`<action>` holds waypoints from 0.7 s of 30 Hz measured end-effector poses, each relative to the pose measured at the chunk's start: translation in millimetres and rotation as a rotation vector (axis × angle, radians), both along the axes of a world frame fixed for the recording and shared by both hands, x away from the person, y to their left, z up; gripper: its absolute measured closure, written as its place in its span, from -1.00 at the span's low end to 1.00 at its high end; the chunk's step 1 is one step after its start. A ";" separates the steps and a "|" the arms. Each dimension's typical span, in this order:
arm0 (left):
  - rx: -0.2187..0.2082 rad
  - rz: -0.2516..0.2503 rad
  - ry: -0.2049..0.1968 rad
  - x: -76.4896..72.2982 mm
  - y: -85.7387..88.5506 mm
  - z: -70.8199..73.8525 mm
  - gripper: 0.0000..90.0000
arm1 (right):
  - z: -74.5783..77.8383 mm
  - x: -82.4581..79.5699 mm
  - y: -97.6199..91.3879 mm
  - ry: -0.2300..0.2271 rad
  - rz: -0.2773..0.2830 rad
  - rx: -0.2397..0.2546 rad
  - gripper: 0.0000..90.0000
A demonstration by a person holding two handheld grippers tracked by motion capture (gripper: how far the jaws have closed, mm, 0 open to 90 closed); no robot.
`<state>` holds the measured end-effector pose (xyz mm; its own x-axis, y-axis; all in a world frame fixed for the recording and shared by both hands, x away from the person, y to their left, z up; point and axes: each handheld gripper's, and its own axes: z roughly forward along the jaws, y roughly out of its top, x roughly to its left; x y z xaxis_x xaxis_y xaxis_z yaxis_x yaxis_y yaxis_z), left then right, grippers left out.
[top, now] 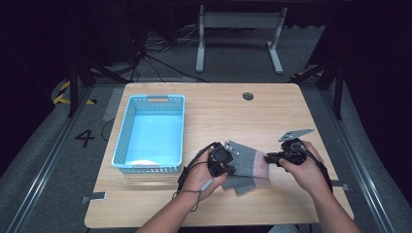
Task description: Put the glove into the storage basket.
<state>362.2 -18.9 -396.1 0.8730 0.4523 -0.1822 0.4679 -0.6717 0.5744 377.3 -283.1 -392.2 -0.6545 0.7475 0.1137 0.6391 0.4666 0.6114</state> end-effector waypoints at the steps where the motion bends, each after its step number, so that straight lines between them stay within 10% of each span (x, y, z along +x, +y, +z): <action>1: 0.000 0.000 0.000 0.0 0.0 0.0 1.00 | 1.2 0.7 2.1 -0.001 0.010 -0.006 0.79; 21: 0.019 -0.093 0.092 -18.6 -9.9 -7.2 1.00 | -2.3 1.7 7.7 0.063 0.058 -0.042 0.79</action>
<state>343.6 -28.8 -403.3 0.8914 0.3739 -0.2562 0.4532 -0.7249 0.5188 379.1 -275.4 -394.5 -0.6897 0.7131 0.1255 0.6464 0.5283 0.5504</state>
